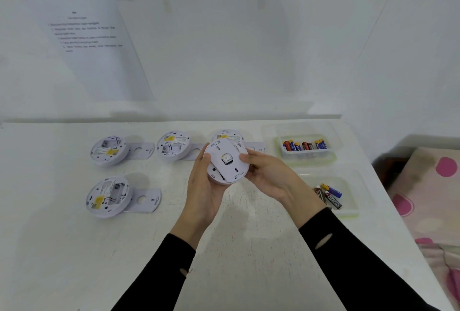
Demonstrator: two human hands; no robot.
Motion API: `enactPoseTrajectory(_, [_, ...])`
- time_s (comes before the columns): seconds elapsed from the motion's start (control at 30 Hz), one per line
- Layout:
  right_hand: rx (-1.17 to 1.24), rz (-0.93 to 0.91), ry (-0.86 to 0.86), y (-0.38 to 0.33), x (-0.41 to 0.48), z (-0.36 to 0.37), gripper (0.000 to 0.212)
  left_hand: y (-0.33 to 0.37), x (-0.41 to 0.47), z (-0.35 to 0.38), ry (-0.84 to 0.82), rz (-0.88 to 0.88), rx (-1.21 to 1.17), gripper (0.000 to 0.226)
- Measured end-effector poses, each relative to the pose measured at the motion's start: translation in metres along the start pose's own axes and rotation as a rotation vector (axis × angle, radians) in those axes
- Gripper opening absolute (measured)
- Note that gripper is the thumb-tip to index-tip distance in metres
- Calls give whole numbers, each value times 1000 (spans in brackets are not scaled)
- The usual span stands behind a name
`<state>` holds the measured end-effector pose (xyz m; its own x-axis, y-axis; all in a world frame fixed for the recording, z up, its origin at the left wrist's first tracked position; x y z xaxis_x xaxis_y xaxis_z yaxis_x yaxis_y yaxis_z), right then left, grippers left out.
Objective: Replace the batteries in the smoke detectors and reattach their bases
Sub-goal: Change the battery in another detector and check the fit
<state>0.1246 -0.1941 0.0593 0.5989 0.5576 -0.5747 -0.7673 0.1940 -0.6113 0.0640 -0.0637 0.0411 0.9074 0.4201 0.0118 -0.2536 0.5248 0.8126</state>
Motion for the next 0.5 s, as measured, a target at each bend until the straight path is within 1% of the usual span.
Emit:
enactPoseTrajectory(0.13, [202, 161, 42, 14, 2, 4, 17, -3, 2, 5, 82, 20, 11, 42])
enactPoseTrajectory(0.23, [258, 228, 31, 18, -1, 11, 16, -4, 4, 12, 109, 40, 3, 42])
enactPoseTrajectory(0.37, [419, 208, -85, 12, -9, 22, 28, -8, 1, 25, 126, 64, -36, 42])
enactPoseTrajectory(0.5, [574, 127, -163, 9, -7, 28, 36, -12, 3, 29, 144, 51, -103, 46])
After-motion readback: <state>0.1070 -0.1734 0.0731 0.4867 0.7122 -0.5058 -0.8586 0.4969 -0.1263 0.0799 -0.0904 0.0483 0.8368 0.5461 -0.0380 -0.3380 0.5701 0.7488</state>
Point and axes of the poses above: each hand's wrist, its own x-axis towards the middle knuckle, its own z-axis out of the palm, y = z × x, the point moved 3 cm from there along x, towards the middle knuckle, and after that the axes turned 13 degrees about z, right-handed, at the moved point
